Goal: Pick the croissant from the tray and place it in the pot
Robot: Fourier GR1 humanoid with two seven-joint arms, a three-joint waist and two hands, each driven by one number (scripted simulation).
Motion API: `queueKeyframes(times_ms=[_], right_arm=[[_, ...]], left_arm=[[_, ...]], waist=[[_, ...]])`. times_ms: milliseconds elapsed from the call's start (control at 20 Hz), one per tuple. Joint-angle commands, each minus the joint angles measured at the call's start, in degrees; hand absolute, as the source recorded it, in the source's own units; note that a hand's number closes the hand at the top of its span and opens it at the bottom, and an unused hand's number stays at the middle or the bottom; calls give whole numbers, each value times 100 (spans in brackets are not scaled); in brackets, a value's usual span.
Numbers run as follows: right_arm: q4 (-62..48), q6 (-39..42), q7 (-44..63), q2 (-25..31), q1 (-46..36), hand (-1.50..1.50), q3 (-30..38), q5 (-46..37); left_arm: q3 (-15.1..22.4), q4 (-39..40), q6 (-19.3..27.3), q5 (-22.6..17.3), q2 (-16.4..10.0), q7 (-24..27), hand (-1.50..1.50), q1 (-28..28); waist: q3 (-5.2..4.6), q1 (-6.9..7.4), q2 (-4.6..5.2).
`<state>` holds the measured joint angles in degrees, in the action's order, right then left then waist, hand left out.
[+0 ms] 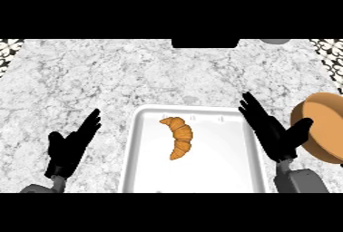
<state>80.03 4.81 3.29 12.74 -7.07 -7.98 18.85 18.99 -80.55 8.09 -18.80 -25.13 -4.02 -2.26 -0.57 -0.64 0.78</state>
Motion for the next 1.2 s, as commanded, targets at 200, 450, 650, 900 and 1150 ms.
queueKeyframes(times_ms=[200, 450, 650, 900, 1150], right_arm=[[204, 2059, -270, 15, -1968, 150, -394, 764], [-293, 2422, -1765, 1118, -2719, -150, -337, -956], [-657, 3186, -3370, 1461, -2873, -150, -339, -1271], [-1133, 3134, -4769, 1709, -3367, -150, -877, -2588], [-1627, 2879, -4931, 1980, -4092, -150, -1628, -3540]], left_arm=[[-665, -606, 313, -52, 119, 543, 0, -1001], [-900, -687, 679, -71, 378, 616, 0, -1449], [-1042, -717, 633, -153, 316, 631, 0, -1493], [-1162, -486, 693, -150, 355, 541, 0, -1751], [-1279, -248, 667, -167, 372, 535, 0, -1863]], waist=[[88, 805, -53], [90, 638, 102], [102, 642, 131], [77, 448, 78], [59, 368, 42]])
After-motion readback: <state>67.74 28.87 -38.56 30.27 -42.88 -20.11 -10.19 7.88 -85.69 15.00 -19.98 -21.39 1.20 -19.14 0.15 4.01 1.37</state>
